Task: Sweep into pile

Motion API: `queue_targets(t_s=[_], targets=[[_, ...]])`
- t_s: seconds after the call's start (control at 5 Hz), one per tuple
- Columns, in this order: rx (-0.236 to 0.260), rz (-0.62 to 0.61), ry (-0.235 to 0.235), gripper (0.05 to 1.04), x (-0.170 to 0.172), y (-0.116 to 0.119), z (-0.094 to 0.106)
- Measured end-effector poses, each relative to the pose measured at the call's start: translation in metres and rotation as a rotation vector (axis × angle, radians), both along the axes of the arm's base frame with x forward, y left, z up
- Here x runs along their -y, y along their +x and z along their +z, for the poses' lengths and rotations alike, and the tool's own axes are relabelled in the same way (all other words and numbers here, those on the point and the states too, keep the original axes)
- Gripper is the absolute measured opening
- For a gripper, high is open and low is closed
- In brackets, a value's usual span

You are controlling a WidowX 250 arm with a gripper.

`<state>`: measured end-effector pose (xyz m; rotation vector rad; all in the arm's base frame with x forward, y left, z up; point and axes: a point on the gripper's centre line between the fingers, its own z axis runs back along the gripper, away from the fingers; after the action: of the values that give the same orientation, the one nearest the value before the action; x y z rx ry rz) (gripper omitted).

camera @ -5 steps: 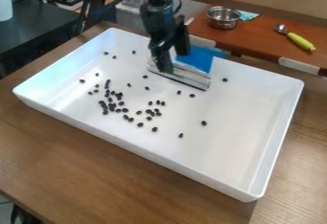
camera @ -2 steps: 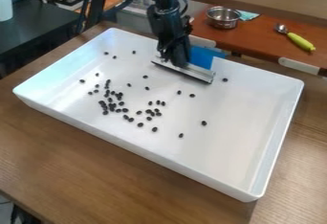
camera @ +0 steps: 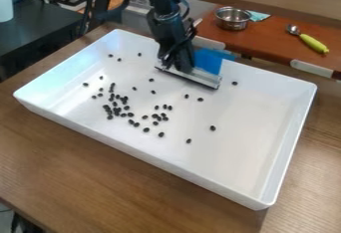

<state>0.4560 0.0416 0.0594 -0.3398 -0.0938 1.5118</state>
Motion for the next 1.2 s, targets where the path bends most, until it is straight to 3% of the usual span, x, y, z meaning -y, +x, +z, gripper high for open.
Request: queue_targets(t_s=[0.8,1.2], targets=[[0.039,-0.082,-0.003,0.103,-0.03,-0.08,-0.005],[-0.001,-0.057,-0.051,0.103,-0.046,-0.125,-0.005]])
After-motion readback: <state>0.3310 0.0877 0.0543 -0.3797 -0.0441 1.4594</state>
